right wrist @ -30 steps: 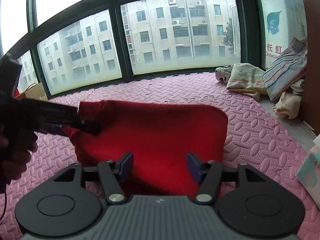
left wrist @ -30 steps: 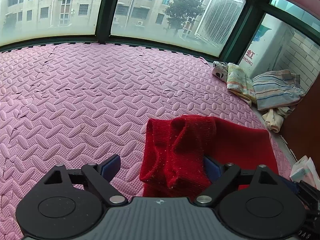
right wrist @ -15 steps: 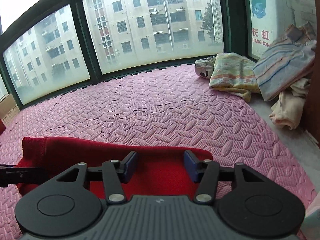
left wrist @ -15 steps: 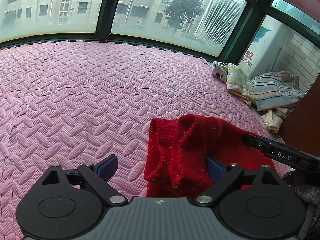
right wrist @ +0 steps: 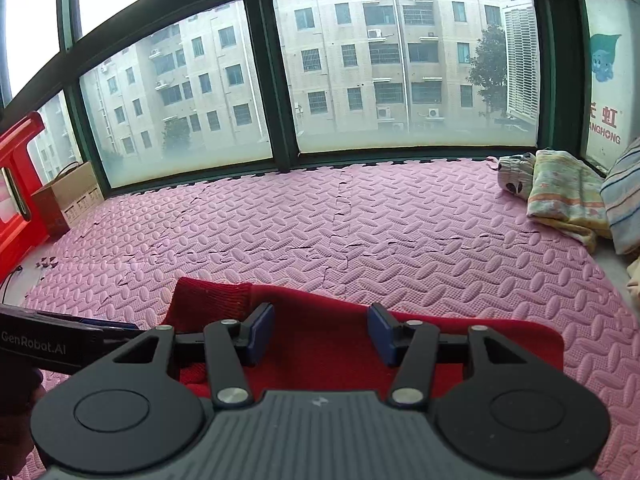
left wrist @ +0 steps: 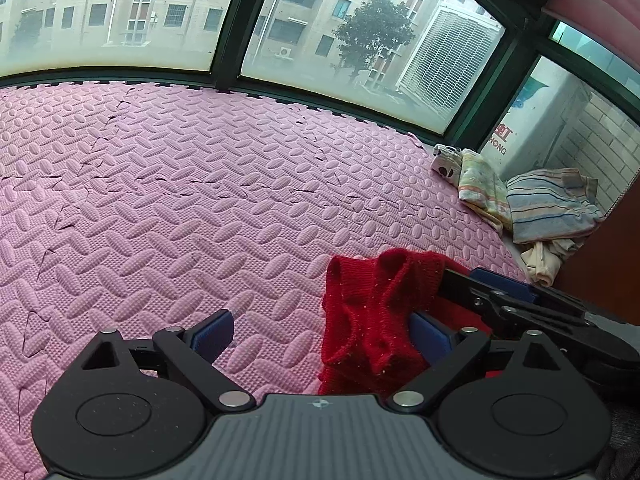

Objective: Fold clothes
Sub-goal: 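Open the left gripper and release the folded red pants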

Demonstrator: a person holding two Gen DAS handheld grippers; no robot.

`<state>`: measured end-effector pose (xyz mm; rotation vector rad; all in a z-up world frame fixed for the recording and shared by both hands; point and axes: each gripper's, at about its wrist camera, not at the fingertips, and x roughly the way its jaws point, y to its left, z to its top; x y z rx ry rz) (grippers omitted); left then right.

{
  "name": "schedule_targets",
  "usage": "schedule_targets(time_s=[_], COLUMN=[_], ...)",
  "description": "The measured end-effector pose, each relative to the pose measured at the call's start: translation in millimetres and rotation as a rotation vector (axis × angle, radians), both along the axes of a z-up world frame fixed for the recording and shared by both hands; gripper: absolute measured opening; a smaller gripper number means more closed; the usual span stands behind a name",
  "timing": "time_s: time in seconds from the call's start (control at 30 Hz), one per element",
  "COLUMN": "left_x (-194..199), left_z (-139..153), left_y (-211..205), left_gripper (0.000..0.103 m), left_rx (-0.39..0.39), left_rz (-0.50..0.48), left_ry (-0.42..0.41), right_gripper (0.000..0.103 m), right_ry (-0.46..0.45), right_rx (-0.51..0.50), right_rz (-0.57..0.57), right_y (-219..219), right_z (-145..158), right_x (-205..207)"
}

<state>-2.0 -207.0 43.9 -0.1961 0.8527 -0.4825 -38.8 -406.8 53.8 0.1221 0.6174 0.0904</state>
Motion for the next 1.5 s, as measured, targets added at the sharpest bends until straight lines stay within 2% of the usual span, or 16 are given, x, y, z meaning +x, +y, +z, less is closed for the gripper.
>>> schedule_targets(time_s=[0.2,0.37,0.6,0.83,1.0,1.3,1.5], left_x=[9,10,2,-13,-32,-70,-96], left_z=[-13,-17,-1,9,17,18,16], left_y=[6,14,21,29,27,20,19], left_gripper=[0.096,0.098,0.099,0.103,0.103,0.103,0.103], left_rx=[-0.002,-0.034,-0.037,-0.018,0.042,0.13,0.164], left_rz=[0.008,0.027,0.045,0.062,0.044,-0.008,-0.036], left_ry=[0.036,0.07,0.041,0.024,-0.022,-0.081,-0.102], right_gripper=[0.054,0.054,0.053,0.053,0.055,0.079,0.086], right_ry=[0.034,0.02,-0.044,-0.072,-0.095,-0.124,-0.125], right_rx=[-0.062,-0.085,-0.107,-0.18,-0.115,-0.081,-0.073], right_rz=[0.008,0.017,0.043,0.077,0.047,0.019,-0.01], right_y=[16,19,25,49,38,28,24], right_z=[-18,-15,3,-12,-1,5,3], right_x=[14,10,-26,-50,-60,-103,-129])
